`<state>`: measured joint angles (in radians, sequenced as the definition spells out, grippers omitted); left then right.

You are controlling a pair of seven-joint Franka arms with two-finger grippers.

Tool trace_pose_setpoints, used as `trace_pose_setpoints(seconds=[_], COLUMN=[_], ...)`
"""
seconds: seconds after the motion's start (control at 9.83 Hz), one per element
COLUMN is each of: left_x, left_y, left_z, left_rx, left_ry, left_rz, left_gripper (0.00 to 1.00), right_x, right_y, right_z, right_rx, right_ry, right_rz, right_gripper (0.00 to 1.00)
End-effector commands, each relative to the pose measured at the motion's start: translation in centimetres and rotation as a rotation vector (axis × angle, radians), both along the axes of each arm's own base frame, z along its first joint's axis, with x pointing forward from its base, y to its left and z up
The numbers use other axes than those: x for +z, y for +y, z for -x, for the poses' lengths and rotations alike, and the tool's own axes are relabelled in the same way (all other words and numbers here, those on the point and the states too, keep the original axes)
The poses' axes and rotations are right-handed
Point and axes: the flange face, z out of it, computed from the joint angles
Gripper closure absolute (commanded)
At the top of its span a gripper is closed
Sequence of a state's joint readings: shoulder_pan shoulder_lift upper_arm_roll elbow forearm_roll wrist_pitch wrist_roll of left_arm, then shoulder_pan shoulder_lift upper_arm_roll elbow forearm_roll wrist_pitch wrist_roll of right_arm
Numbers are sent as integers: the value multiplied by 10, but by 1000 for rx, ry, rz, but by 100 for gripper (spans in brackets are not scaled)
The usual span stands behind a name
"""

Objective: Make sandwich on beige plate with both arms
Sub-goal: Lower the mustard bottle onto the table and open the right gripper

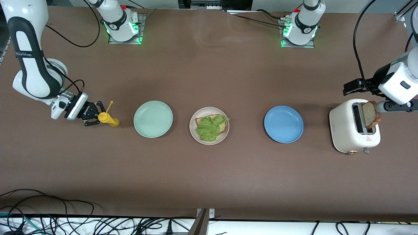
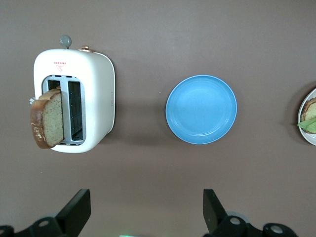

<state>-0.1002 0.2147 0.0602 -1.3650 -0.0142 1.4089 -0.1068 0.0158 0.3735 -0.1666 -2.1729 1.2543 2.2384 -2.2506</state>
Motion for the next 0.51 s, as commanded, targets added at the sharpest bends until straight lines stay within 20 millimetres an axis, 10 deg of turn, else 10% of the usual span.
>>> trace_pose_setpoints(seconds=[0.0, 0.2, 0.31, 0.41], left_x=[0, 0, 0, -1], left_y=[2, 3, 3, 3], left_z=[1, 1, 1, 1], left_rx=[-14, -16, -16, -16], left_ry=[8, 8, 8, 8], left_rz=[25, 24, 21, 21], left_gripper=[0, 0, 0, 0], right_x=[-11, -23, -24, -26], right_y=[1, 2, 2, 2], right_z=[7, 11, 11, 11], right_rx=[1, 29, 34, 24], right_ry=[-31, -35, -37, -26], right_rz=[-10, -2, -1, -5], right_gripper=[100, 100, 76, 3])
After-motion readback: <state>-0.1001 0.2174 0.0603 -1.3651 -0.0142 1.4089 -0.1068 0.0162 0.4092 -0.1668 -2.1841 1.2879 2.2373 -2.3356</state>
